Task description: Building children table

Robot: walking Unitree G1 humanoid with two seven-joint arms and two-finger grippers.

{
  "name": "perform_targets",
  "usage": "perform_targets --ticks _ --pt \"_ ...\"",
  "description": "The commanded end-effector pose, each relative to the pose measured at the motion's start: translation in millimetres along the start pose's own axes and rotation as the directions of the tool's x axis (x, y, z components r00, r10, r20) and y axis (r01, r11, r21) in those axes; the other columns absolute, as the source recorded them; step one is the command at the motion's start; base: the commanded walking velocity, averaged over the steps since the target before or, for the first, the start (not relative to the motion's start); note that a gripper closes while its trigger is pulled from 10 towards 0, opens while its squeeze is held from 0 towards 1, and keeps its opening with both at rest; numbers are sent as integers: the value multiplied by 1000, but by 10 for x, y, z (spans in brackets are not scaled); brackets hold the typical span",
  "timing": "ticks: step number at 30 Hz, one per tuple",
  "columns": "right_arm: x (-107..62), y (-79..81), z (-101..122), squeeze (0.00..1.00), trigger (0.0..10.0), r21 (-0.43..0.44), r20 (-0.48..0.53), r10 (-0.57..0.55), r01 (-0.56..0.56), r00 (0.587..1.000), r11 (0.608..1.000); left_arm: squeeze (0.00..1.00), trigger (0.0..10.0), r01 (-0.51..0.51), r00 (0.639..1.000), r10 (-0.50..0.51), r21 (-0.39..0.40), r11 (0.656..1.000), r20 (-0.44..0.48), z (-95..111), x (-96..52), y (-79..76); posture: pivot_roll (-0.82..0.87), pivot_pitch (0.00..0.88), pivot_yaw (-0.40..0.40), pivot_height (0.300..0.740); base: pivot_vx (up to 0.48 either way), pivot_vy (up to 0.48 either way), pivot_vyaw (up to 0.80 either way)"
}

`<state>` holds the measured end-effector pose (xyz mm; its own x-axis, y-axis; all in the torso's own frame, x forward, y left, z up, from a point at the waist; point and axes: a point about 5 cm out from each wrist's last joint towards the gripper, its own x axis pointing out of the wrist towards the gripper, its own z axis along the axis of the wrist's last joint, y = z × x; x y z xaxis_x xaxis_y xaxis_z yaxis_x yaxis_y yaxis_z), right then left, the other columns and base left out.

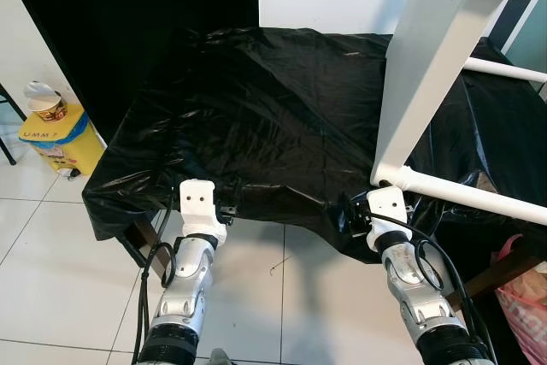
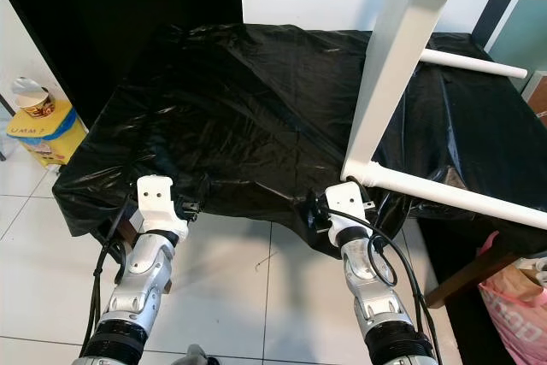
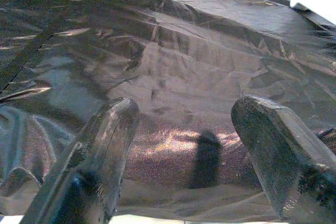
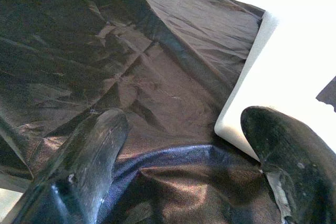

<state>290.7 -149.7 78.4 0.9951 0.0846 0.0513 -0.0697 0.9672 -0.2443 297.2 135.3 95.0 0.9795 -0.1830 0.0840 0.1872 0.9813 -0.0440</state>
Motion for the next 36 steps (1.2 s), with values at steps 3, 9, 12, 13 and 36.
perform_targets --ticks 3,9,12,13,36 --pt "-19 23 -34 0 10000 0 -5 12 -12 1000 1000 0 10000 -6 1000 6 8 1000 7 -1 5 5 21 30 -31 740 0 0 0" --pt "-16 28 -30 0 10000 4 -1 19 -19 1000 1000 0 10000 -5 1000 5 0 1000 22 24 6 7 24 28 -33 740 0 0 0" --pt "-15 31 -26 0 10000 2 3 22 -22 1000 1000 0 10000 -5 1000 5 0 1000 25 31 6 9 26 29 -35 740 0 0 0" --pt "-16 33 -25 0 10000 1 4 23 -23 1000 1000 0 10000 -5 1000 5 0 1000 26 34 6 10 26 29 -35 740 0 0 0" --pt "69 -66 322 0 10000 24 174 -26 22 984 999 0 10000 3 996 -6 30 1000 86 205 71 30 32 2 -38 740 0 0 0"
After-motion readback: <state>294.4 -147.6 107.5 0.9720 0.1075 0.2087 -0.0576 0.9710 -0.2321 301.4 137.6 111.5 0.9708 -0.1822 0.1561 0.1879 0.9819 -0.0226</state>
